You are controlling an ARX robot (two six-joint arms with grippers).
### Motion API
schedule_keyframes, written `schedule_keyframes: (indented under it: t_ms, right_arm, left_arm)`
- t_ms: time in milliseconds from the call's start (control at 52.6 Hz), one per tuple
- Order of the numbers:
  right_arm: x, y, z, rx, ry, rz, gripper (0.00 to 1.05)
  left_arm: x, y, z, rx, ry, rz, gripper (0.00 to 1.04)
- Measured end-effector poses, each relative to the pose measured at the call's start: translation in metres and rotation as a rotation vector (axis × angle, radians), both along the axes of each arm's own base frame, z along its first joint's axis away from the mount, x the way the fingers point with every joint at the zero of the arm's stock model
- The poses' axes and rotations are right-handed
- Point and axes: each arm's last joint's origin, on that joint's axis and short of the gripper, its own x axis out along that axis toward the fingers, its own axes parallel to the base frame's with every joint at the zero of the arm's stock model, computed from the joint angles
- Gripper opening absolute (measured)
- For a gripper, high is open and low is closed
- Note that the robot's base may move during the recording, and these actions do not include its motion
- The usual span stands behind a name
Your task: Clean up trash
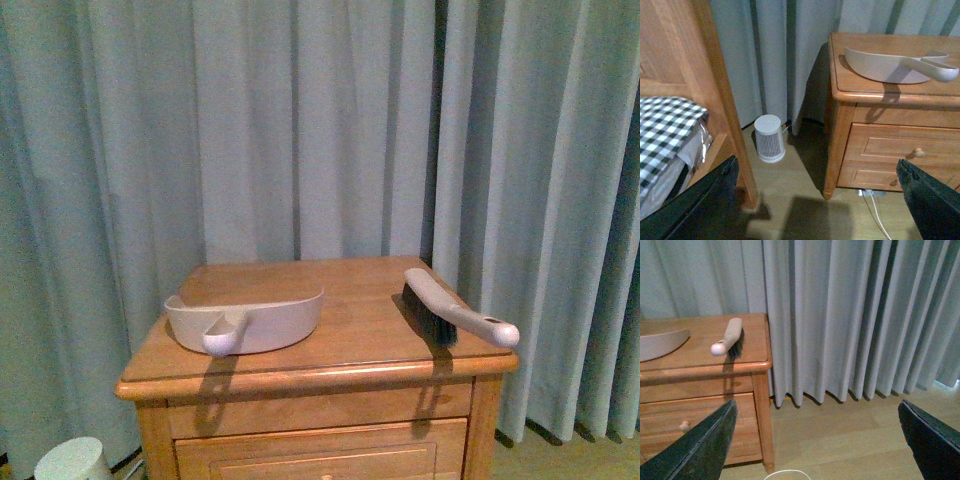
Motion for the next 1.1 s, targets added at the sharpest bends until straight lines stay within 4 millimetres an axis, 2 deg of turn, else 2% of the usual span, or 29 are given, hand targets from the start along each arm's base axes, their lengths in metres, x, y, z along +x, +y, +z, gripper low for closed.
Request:
schedule_keyframes:
  t_ms: [95,152,247,323,475,684,817,893,1102]
  right_arm:
    - [0.0,0.0,0.0,0.0,0.0,0.0,0.97]
    - [0.0,0.0,0.0,0.0,0.0,0.0,0.97]
    - [0.0,0.0,0.0,0.0,0.0,0.0,0.97]
    - [0.0,0.0,0.0,0.0,0.0,0.0,0.97]
    - [0.0,0.0,0.0,0.0,0.0,0.0,0.97]
    - [0.0,0.0,0.0,0.0,0.0,0.0,0.97]
    - [0.0,0.0,0.0,0.0,0.0,0.0,0.97]
    - [0.0,0.0,0.0,0.0,0.0,0.0,0.97]
    - [0.0,0.0,0.0,0.0,0.0,0.0,0.97]
  left_arm:
    - [0.023,-0.002,0.031,0.05,-0.016,-0.012,0.97]
    - [0.046,-0.006,0.057,0.106,-0.023,-0.024,0.97]
    - [0.084,-0.015,0.086,0.169,0.034,-0.031,0.97]
    - [0.111,-0.026,0.101,0.199,0.101,-0.041,0.97]
    - [0.167,-0.064,0.125,0.264,0.219,-0.093,0.97]
    - [0.229,-0.112,0.126,0.334,0.363,-0.124,0.97]
    - [0.258,-0.144,0.118,0.339,0.436,-0.146,0.97]
    - [0.269,-0.154,0.113,0.327,0.469,-0.139,0.97]
    - [0.295,-0.165,0.089,0.254,0.542,-0.103,0.97]
